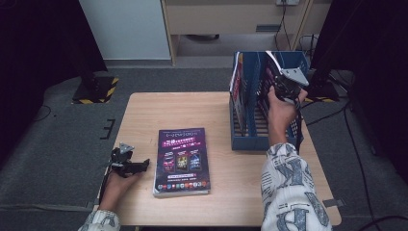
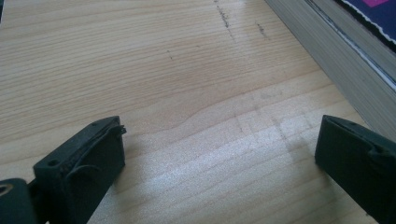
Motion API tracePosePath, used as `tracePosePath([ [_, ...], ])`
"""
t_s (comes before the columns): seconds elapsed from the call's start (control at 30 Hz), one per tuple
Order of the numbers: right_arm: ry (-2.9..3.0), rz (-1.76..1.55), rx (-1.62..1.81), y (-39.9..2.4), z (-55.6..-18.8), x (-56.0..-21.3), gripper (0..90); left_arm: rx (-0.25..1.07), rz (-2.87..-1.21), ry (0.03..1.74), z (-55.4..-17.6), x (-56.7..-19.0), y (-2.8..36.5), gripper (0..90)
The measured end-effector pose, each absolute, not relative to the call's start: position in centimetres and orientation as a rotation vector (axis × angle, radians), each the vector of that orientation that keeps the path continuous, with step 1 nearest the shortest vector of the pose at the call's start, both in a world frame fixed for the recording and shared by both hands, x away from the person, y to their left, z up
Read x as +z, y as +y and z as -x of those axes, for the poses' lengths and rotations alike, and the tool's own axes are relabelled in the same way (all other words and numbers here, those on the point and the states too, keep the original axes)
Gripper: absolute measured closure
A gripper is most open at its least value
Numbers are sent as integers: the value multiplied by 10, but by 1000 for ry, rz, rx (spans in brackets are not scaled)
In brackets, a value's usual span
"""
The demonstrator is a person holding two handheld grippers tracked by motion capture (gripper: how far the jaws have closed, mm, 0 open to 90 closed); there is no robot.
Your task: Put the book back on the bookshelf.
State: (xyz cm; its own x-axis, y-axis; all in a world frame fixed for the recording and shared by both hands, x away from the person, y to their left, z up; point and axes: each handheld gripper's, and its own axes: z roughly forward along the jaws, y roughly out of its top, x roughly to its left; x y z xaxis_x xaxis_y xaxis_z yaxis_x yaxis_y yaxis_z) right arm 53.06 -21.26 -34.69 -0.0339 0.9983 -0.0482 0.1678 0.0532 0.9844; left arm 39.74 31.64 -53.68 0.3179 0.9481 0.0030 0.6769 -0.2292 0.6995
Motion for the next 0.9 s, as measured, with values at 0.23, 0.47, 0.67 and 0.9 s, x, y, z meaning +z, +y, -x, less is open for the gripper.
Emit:
tracePosePath([
  [0.23,1364,-1289,1111,-214,-534,-356,827,587,-1987,1434,-398,-537,316,6],
  [0.47,1391,-1287,1143,-208,-534,-371,826,583,-1990,1427,-399,-537,316,5],
  [0.67,1425,-1257,1154,-200,-534,-375,822,583,-1991,1426,-399,-537,316,4],
  [0.9,1430,-1266,1177,-197,-529,-378,818,583,-1992,1425,-399,-537,316,5],
])
